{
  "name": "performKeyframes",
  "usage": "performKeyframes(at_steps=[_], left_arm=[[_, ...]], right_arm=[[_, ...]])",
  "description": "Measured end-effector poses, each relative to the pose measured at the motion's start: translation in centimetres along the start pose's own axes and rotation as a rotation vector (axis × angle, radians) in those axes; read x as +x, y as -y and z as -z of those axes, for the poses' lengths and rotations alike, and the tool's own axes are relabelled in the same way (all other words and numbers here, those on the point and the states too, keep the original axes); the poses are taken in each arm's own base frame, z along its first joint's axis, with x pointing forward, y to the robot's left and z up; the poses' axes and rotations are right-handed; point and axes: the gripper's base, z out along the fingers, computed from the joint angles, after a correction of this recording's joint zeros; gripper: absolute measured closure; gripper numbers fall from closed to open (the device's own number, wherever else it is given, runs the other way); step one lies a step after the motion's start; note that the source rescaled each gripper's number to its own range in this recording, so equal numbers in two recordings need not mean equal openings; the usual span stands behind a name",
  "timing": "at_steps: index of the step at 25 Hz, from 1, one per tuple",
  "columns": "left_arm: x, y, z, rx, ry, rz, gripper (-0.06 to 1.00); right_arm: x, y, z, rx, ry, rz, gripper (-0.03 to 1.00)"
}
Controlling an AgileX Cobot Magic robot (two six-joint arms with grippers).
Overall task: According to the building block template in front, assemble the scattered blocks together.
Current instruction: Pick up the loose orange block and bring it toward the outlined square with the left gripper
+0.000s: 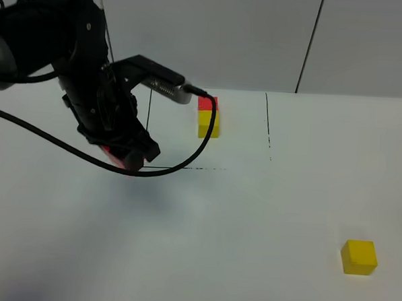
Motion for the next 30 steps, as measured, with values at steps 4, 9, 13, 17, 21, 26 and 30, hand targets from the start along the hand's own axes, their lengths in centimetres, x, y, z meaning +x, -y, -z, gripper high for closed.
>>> performKeyframes(at_steps=[4,9,13,17,21,26,30], left_arm=[[-1.4,-0.2,0.7,-0.021,0.044,-0.094,0.94],[-2.6,1.1,-1.3,-0.078,-0.019,-0.279,0.94],[-3.7,3.6,-4.2,-0.141,-0.117,-0.467,0.94],[-4.8,5.7,-7.0,-0.174,-0.182,-0.594,0.94],[-5.7,7.3,-9.6,-0.156,-0.214,-0.746,0.94],[-6.7,8.9,-12.3,-0.109,-0.181,-0.871,0.94],[-7.2,10.0,-13.8,-0.055,-0.118,-0.925,0.94]], right_arm=[[0.0,0.0,0.0,0.0,0.0,0.0,0.16],[0.0,0.0,0.0,0.0,0.0,0.0,0.16],[0.0,0.0,0.0,0.0,0.0,0.0,0.16],[0.0,0.0,0.0,0.0,0.0,0.0,0.16],[0.0,0.0,0.0,0.0,0.0,0.0,0.16],[0.0,0.0,0.0,0.0,0.0,0.0,0.16],[0.0,0.0,0.0,0.0,0.0,0.0,0.16]])
